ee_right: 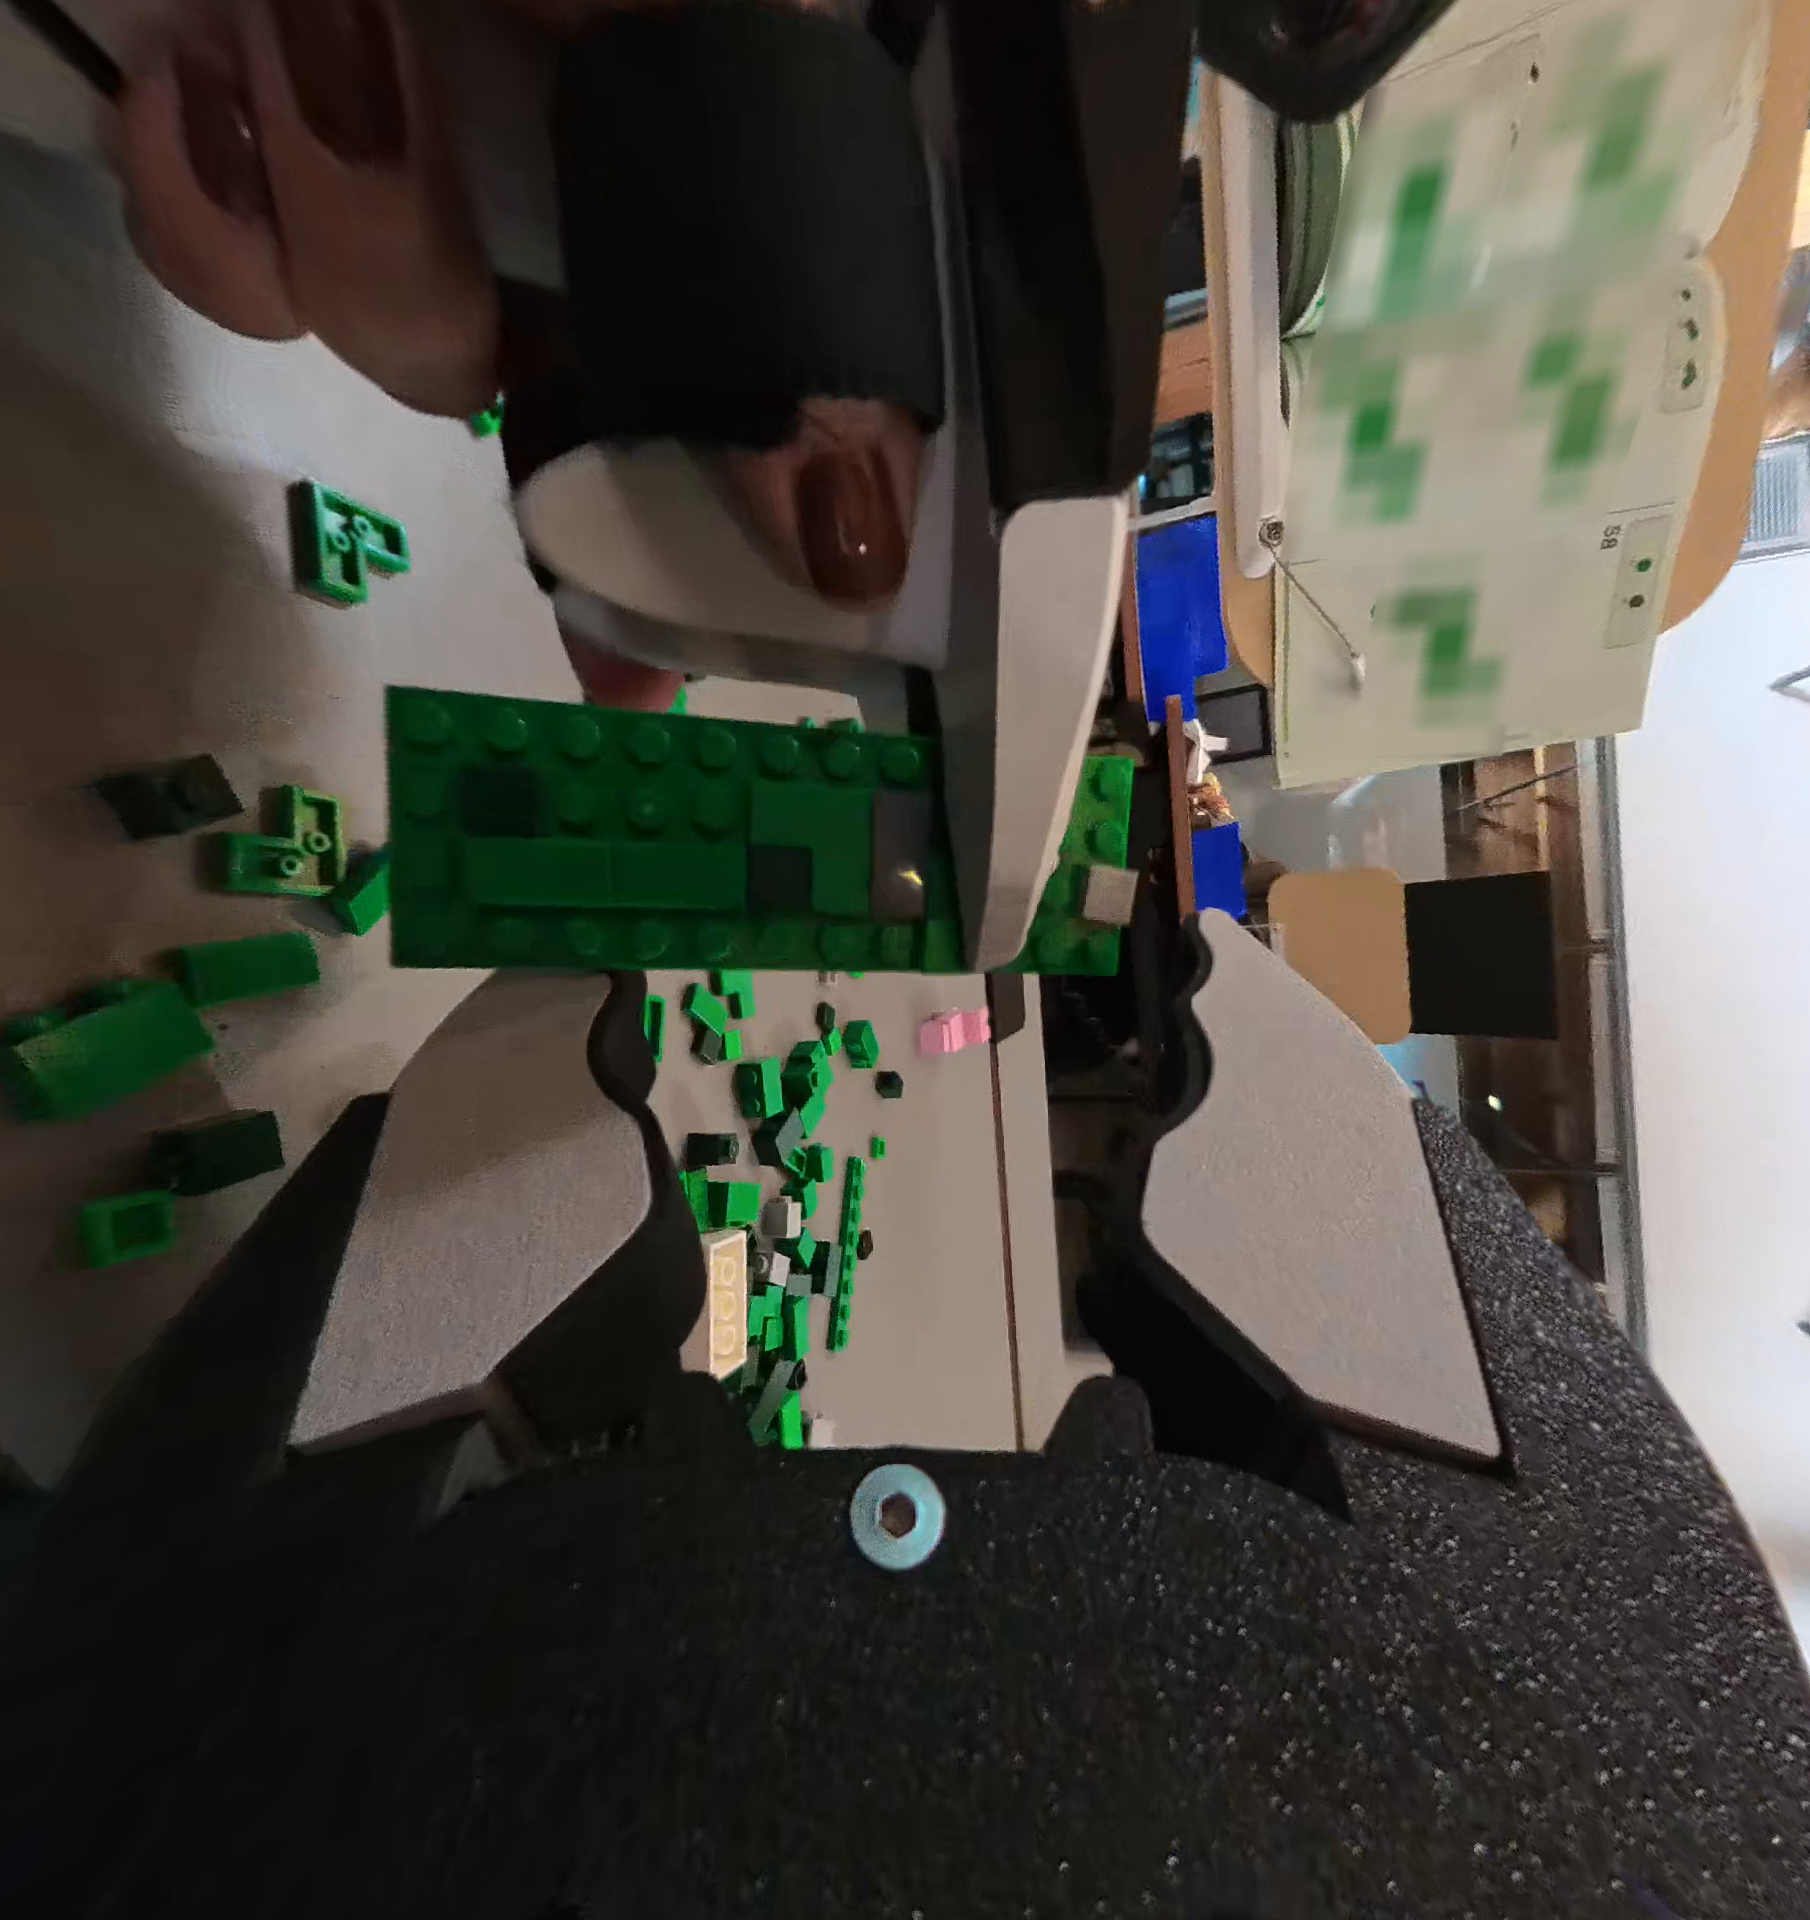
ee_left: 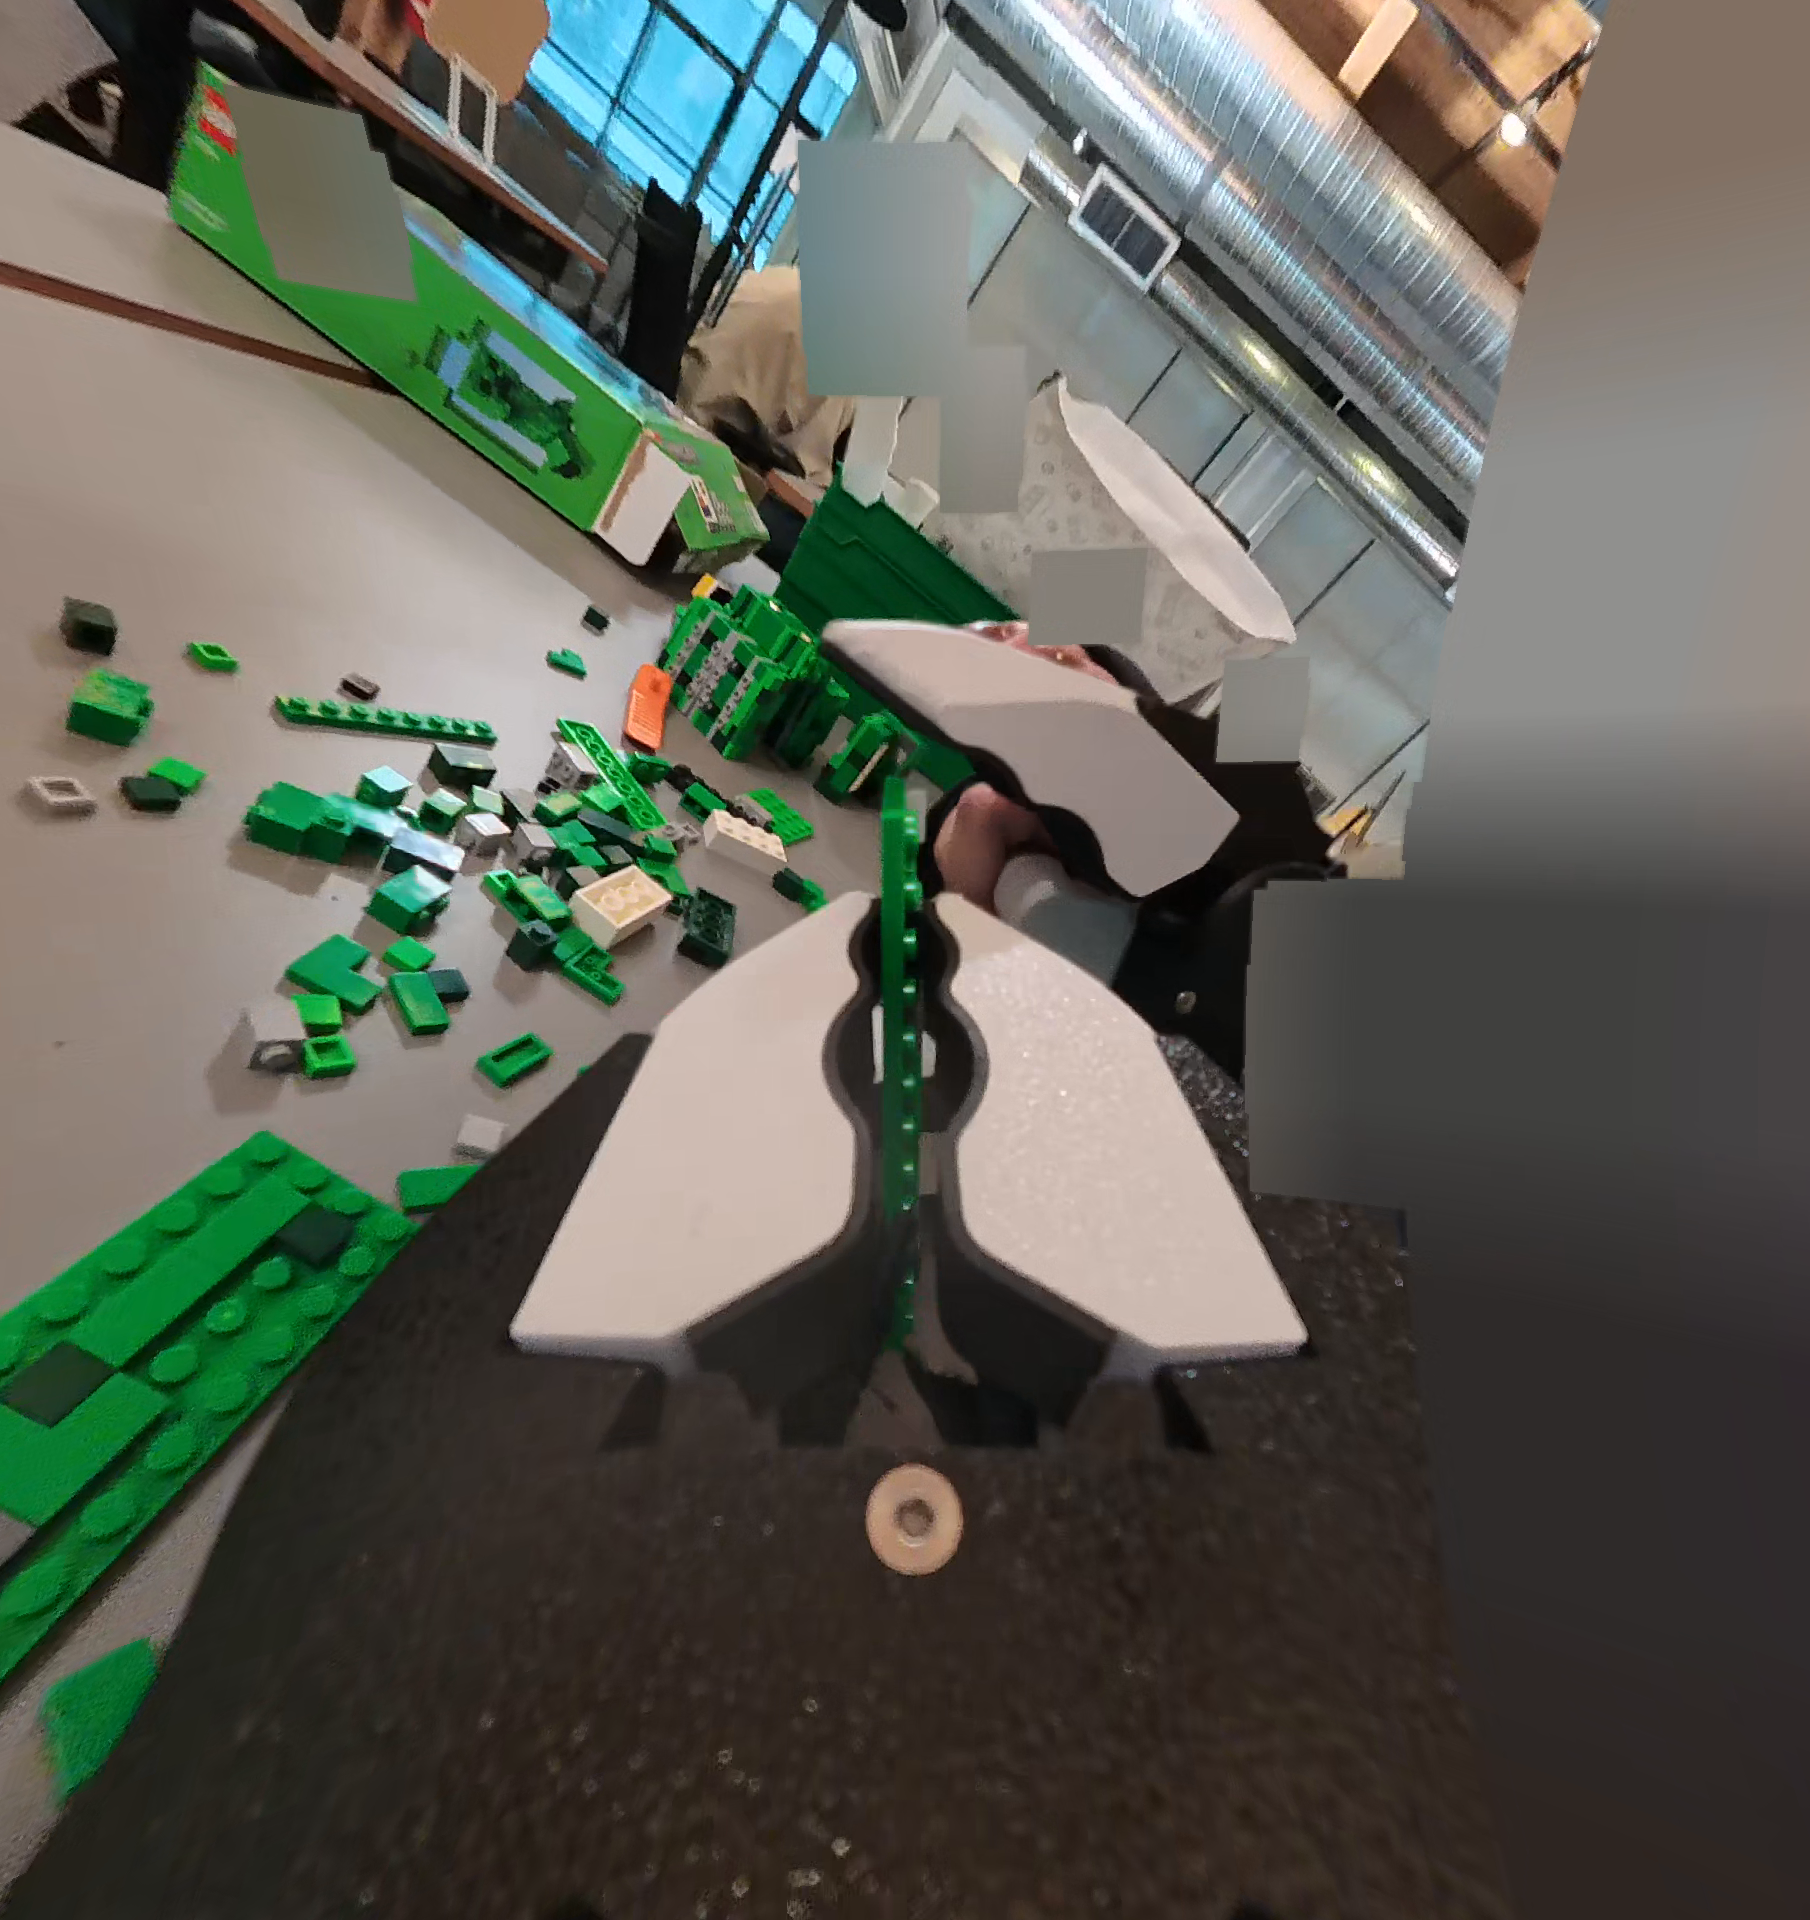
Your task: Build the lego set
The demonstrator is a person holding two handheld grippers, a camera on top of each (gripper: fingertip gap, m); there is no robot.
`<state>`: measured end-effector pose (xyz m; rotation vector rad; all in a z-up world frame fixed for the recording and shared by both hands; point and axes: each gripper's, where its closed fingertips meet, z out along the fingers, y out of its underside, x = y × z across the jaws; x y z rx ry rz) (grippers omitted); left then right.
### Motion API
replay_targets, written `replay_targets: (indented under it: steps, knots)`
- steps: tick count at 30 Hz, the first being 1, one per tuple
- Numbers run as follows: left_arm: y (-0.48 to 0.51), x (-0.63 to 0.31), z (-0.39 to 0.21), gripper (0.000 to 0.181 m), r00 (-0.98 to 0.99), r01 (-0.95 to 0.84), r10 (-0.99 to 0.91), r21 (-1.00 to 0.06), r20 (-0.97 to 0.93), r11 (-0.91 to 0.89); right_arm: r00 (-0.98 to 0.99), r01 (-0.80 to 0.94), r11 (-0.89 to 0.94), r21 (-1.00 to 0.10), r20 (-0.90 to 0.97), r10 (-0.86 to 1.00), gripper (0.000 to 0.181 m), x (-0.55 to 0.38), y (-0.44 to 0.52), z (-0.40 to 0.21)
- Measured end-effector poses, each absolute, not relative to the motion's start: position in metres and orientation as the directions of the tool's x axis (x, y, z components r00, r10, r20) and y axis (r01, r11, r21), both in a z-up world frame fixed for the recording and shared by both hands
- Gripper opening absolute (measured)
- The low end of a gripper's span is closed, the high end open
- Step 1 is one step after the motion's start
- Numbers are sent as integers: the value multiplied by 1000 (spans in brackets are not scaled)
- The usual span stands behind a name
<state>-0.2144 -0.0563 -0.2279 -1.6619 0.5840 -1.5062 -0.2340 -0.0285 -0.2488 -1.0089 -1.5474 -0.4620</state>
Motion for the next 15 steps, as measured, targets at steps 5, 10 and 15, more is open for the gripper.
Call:
replay_targets:
  steps: [5,10,15]
  knots:
    - [-62,-208,-234,6,224,92,-803,-832,552,-546,31,810,535,-241,928,371,84,-232,-27,-255]
    - [-61,-207,-241,6,297,30,-817,-860,494,-510,28,821,526,-224,934,355,64,-230,-25,-256]
    - [-59,-207,-244,6,349,-3,-818,-872,458,-489,59,822,504,-264,920,387,71,-231,-22,-259]
